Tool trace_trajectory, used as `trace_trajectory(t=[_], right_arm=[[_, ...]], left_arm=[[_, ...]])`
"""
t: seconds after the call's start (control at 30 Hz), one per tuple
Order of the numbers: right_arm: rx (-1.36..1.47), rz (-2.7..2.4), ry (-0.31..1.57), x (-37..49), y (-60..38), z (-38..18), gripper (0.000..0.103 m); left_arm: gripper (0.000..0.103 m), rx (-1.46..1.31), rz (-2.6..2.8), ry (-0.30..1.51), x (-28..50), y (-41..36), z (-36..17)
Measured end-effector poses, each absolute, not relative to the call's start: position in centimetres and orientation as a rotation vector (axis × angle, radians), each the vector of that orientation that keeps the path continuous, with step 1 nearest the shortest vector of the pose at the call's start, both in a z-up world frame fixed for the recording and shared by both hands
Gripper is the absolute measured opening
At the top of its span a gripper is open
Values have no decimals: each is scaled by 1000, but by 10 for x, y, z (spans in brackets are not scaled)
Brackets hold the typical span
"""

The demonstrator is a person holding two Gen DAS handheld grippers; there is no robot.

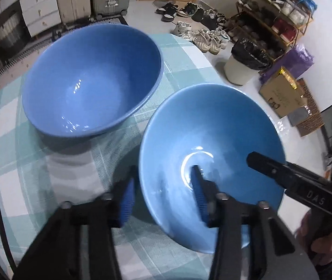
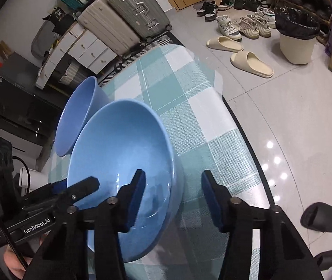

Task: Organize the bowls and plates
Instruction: 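Close the left tool on a light blue bowl's rim while the right tool grips it too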

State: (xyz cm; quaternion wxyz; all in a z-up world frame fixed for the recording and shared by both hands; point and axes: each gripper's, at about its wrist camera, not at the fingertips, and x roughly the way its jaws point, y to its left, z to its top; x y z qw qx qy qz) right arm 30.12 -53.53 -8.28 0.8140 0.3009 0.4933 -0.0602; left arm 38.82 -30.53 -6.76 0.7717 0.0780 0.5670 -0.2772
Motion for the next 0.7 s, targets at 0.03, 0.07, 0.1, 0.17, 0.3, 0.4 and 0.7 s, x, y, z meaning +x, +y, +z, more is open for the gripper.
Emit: trace_trajectory(t=[0.03, 0.07, 0.1, 0.17, 0.3, 0.4, 0.7], right_arm=[[644, -128, 1057, 303, -535, -84, 48], [646, -126, 1059, 304, -535, -85, 45], [648, -128, 1065, 305, -535, -86, 44], [658, -104, 1075, 307, -534, -87, 38], [625, -108, 1073, 306, -528, -85, 32], [599, -127, 1073, 303, -525, -83, 23], [565, -140, 1090, 295, -523, -78, 15]], left_arm=[[30, 176, -604, 1235, 388, -306, -68], [28, 178, -606, 1241, 388, -307, -70], [27, 180, -606, 1248, 389, -307, -71], [19, 167, -605, 1261, 391, -306, -73], [11, 117, -604, 1304, 397, -301, -77], [10, 142, -603, 1304, 392, -300, -77], [10, 134, -631, 1308, 384, -297, -70]])
